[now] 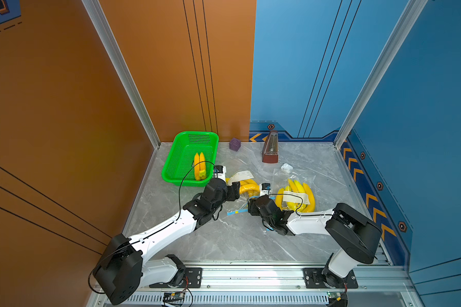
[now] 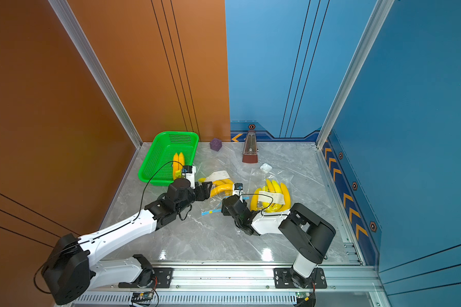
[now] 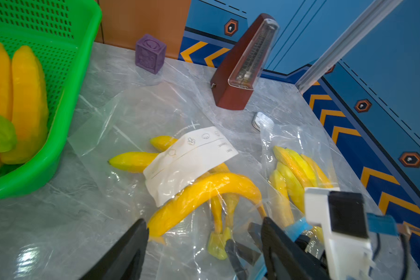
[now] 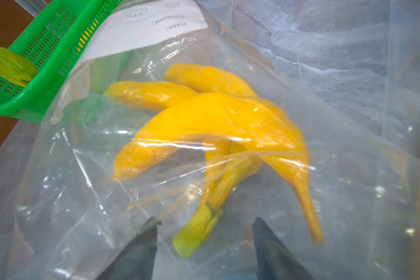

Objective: Open the zip-top bag and take out the banana
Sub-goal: Pick up the banana from the zipper food storage bag.

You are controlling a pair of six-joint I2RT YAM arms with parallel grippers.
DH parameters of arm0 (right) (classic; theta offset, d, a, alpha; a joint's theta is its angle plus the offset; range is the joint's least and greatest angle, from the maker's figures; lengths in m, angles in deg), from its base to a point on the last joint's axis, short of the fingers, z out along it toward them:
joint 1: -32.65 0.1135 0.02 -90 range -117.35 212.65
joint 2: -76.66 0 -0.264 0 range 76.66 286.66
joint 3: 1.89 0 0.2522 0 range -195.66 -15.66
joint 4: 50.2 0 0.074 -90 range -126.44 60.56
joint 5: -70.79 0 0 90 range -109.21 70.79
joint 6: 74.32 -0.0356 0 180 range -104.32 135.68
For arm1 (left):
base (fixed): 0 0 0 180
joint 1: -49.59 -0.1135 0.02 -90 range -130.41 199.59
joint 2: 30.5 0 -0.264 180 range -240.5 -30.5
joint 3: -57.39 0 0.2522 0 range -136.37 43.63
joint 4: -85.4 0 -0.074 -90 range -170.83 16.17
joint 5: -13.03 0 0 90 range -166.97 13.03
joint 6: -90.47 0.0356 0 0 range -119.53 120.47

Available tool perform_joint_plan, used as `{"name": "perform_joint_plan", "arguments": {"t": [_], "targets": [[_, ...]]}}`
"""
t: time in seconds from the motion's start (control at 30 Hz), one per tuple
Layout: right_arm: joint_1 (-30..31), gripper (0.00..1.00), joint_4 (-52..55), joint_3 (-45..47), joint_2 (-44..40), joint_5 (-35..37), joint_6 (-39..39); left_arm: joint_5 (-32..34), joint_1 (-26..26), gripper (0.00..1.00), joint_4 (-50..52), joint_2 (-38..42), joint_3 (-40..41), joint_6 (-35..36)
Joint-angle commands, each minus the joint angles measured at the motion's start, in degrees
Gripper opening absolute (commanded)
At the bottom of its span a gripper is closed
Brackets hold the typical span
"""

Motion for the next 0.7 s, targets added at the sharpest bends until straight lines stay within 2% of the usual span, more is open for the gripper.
{"name": "perform_joint_plan", "arguments": {"t": [0.0,0.27,0.43,0.57,0.67], "targets": [[0.22,0.67,-0.92,-1.09,0.84,1.06,0.83,0.04,-3.73,0.79,4.86,-5.13,1.05,-5.71],[0.25,0.69,-3.05,-0.9,2.86,1.9,0.58,-5.55,-7.53,0.85,0.05,-20.31,-2.53,-9.79],[0.33,0.68,-4.05,-1.17,4.48,0.9,0.88,-9.4,-7.41,0.85,-5.04,-25.59,-3.73,-10.6],[-0.47,0.69,-5.44,-1.38,4.87,-1.87,-0.63,-8.84,-5.97,0.77,-5.94,-26.86,-4.11,-10.67],[-0.51,0.71,-2.81,-2.78,4.63,-1.29,-1.32,-8.37,-4.82,0.66,-5.95,-27.37,-4.3,-10.74]]}}
